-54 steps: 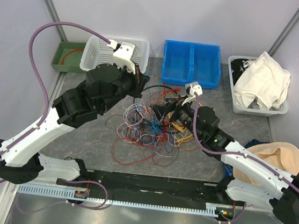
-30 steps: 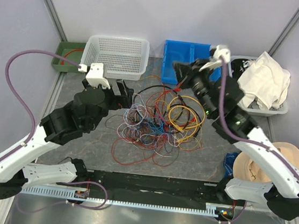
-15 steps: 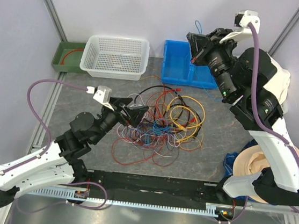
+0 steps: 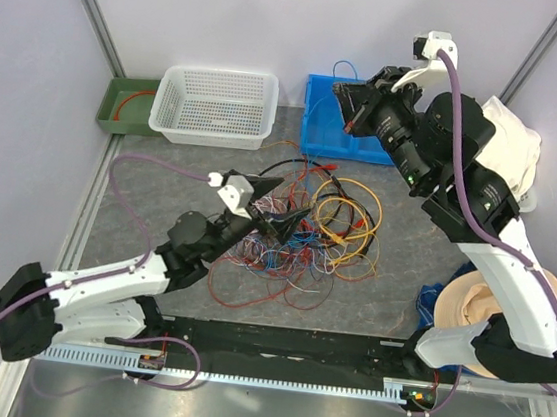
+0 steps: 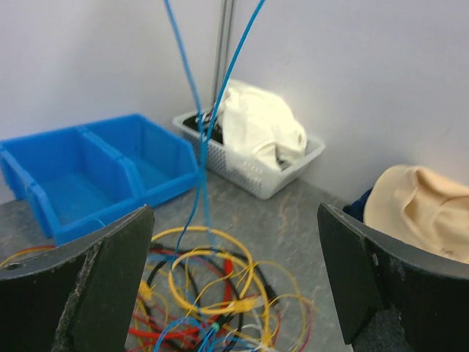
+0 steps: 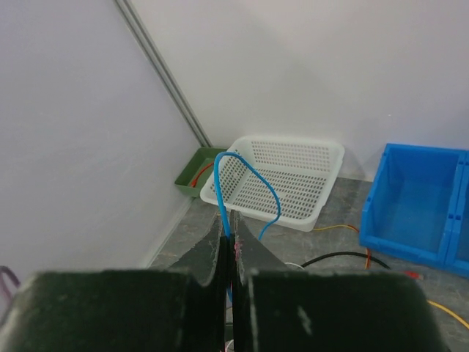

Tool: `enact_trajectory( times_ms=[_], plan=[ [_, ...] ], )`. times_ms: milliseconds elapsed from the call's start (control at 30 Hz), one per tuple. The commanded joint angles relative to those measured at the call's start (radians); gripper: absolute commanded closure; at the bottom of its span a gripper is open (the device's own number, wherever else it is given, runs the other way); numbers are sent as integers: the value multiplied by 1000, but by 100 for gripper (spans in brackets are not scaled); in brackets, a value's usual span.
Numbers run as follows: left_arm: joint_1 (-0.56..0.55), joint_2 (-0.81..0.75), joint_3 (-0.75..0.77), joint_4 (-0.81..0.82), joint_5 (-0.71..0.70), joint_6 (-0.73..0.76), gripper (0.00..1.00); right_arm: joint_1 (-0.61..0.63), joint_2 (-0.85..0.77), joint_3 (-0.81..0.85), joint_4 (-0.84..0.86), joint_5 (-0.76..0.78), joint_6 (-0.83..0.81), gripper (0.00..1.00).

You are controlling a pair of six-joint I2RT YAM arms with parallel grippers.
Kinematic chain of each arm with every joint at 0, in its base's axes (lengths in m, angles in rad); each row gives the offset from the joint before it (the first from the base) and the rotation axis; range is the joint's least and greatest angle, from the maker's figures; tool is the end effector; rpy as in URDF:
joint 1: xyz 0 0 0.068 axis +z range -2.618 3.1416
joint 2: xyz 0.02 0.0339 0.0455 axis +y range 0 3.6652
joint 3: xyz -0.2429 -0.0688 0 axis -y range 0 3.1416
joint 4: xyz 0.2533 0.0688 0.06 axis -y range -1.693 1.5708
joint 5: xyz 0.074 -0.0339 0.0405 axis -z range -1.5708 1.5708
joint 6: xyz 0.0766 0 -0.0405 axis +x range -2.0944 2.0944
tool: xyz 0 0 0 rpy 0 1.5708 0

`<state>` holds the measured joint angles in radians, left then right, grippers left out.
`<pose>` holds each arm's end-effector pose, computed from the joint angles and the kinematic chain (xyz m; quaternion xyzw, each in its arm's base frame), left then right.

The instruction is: Untangle the cables

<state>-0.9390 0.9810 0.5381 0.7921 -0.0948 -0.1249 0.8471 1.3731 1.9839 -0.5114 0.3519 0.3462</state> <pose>0.1716 -0.2222 0.3124 0.1912 0.5414 -0.3916 0.7190 0.2122 0.2003 0.5606 -0.0380 0.6723 0.3129 0.6698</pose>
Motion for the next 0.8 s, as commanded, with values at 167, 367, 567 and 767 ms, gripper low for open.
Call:
enact_trajectory(
  times_ms=[167, 367, 567, 767],
  plan=[
    [26, 205, 83, 162, -83, 148, 0, 3, -54, 33, -22, -131, 76, 100],
    [45, 314, 151, 211, -30, 94, 0, 3, -89, 23, -45, -145, 83, 100],
    [45, 404, 189, 257, 61, 56, 35, 3, -134, -22, -50, -126, 73, 100],
    [46, 342, 224, 222, 58, 80, 98, 1, -183, -77, -64, -62, 45, 100]
  ],
)
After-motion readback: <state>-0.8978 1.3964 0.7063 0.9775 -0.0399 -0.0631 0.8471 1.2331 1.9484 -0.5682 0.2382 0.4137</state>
